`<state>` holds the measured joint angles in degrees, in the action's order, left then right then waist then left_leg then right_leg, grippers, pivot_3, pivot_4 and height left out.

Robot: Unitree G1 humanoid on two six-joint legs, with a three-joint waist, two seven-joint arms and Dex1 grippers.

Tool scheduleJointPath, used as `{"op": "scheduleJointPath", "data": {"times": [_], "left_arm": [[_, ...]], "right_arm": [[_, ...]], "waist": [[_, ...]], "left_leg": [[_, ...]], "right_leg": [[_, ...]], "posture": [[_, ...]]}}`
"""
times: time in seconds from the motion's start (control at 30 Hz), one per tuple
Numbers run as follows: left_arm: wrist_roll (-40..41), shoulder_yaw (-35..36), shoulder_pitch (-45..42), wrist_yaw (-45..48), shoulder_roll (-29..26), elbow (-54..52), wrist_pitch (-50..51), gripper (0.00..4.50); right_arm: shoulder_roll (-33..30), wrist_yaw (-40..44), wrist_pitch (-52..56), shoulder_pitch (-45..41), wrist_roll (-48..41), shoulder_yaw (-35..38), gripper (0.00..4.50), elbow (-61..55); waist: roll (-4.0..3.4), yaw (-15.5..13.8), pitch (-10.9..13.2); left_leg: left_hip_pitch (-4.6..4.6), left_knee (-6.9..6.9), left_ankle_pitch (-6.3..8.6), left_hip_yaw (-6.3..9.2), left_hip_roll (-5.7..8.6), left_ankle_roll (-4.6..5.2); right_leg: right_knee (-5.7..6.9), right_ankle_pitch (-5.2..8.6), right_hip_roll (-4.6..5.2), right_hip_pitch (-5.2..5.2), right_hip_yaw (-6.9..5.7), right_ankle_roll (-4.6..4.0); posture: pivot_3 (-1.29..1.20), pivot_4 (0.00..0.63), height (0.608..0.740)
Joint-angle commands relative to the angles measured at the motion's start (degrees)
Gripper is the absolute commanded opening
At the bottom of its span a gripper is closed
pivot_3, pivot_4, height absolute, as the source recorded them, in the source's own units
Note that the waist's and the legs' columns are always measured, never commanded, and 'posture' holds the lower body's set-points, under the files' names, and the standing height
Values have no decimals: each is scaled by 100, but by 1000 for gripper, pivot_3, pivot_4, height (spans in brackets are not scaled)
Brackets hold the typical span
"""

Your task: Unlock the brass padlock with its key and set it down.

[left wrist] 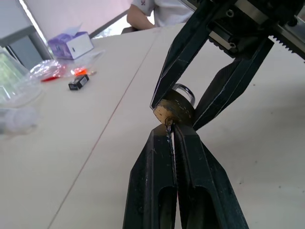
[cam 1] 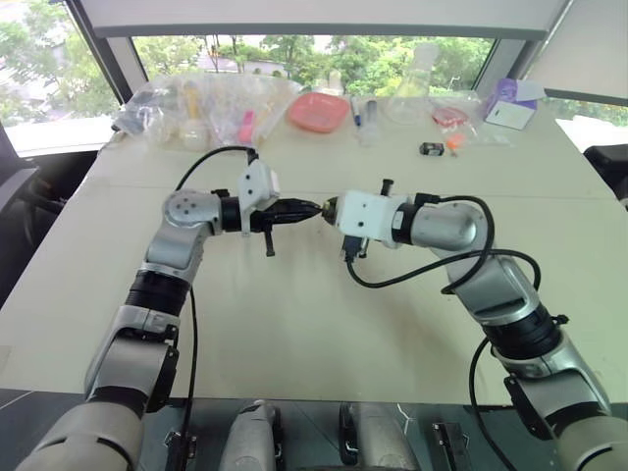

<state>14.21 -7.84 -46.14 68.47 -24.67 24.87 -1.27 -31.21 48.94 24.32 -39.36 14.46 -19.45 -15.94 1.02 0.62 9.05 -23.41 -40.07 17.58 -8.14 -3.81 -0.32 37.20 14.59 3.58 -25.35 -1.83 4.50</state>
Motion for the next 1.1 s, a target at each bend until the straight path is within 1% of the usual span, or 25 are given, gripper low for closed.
{"op": "scheduleJointPath", "data": {"times": [0.03, 0.07, 0.1, 0.13, 0.17, 0.2, 0.23, 0.4, 0.67, 0.87, 0.9, 0.97, 1.03, 1.07, 1.1], "left_arm": [[581, 358, -333, 116, -88, 191, 1480, 71], [790, 452, -418, 156, -86, 212, 1870, 71], [997, 532, -493, 235, -93, 210, 2235, 632], [1124, 572, -559, 282, -116, 215, 2579, 954], [1211, 551, -602, 386, -176, 195, 2942, 1398], [1273, 445, -604, 598, -286, 102, 3322, 1939], [1333, 386, -549, 761, -351, -57, 3496, 2361], [1615, 677, -640, 655, -194, -103, 3945, 2361], [1454, 642, -743, 538, 10, 140, 3776, 2361], [1352, 658, -999, 472, 227, 636, 3514, 2361], [1337, 635, -1023, 525, 239, 695, 3500, 2133], [1319, 604, -1041, 608, 247, 756, 3488, 1534], [1264, 536, -1023, 704, 246, 762, 3449, 436], [1229, 509, -1016, 734, 247, 770, 3434, 21], [1202, 496, -1014, 751, 250, 779, 3423, 21]], "right_arm": [[11, -63, -216, -204, -54, 135, 679, -247], [7, -72, -230, -207, -48, 132, 679, -238], [0, -83, -249, -210, -41, 131, 679, -227], [-9, -96, -272, -213, -30, 130, 679, -215], [-13, -109, -295, -223, -16, 125, 679, -196], [-17, -119, -315, -232, -3, 123, 679, -182], [-15, -133, -333, -239, 6, 127, 679, -169], [8, -203, -399, -260, 58, 124, 679, -129], [73, -223, -410, -282, 84, 75, 679, -187], [122, -198, -391, -250, 104, 26, 679, -255], [128, -196, -379, -242, 108, 20, 679, -274], [135, -197, -363, -232, 113, 16, 679, -298], [135, -200, -351, -225, 122, 20, 679, -319], [136, -202, -347, -223, 127, 23, 679, -328], [136, -204, -344, -223, 130, 23, 679, -333]], "waist": [[0, -2, 0], [0, 7, 0], [0, 13, 0], [0, 21, 0], [0, 29, 0], [0, 38, 0], [0, 48, 0], [0, -1, 0], [0, 11, 0], [0, 12, 0], [0, 13, 0], [0, 15, 0], [0, 17, 0], [0, 18, 0], [0, 17, 0]], "left_leg": [[-1, -1, 0, 0, 0, 0], [-1, -2, 0, 0, 0, 1], [-1, -1, 0, 0, 0, 1], [-1, 0, 1, 2, 0, 2], [-1, 1, 0, 4, 0, 1], [-1, 1, 0, 6, -1, 1], [-1, 2, 0, 5, -1, 1], [-1, -2, 0, 7, -1, 1], [-2, -2, 0, 6, 0, 0], [-1, -2, 0, 5, 1, 0], [-1, -2, 0, 5, 1, 0], [-1, -1, 0, 5, 1, 0], [-1, -1, 0, 5, 1, 0], [-1, -1, 0, 5, 0, 0], [-1, -1, 0, 5, 0, 0]], "right_leg": [[0, 0, 0, 0, -1, 0], [0, 0, 0, 0, 0, 0], [0, 0, 0, 0, 0, 1], [0, 0, -1, -1, 0, 1], [1, 1, -2, -1, 0, 2], [1, 1, -3, -2, 0, 2], [2, 1, -3, -2, 0, 2], [2, 1, 0, 1, -1, 3], [2, 1, -1, 0, -1, 2], [2, 1, -1, 0, -1, 2], [2, 1, -1, 0, -1, 3], [2, 1, -1, -1, -1, 3], [2, 1, -2, -1, -1, 2], [2, 1, -2, -1, -1, 2], [2, 1, -2, -1, -1, 2]], "posture": [[0, 150, 733], [0, 150, 733], [0, 150, 733], [0, 150, 733], [0, 150, 733], [0, 150, 733], [0, 150, 733], [0, 150, 733], [0, 150, 733], [0, 150, 733], [0, 150, 733], [0, 150, 733], [0, 150, 733], [0, 150, 733], [0, 150, 733]]}}
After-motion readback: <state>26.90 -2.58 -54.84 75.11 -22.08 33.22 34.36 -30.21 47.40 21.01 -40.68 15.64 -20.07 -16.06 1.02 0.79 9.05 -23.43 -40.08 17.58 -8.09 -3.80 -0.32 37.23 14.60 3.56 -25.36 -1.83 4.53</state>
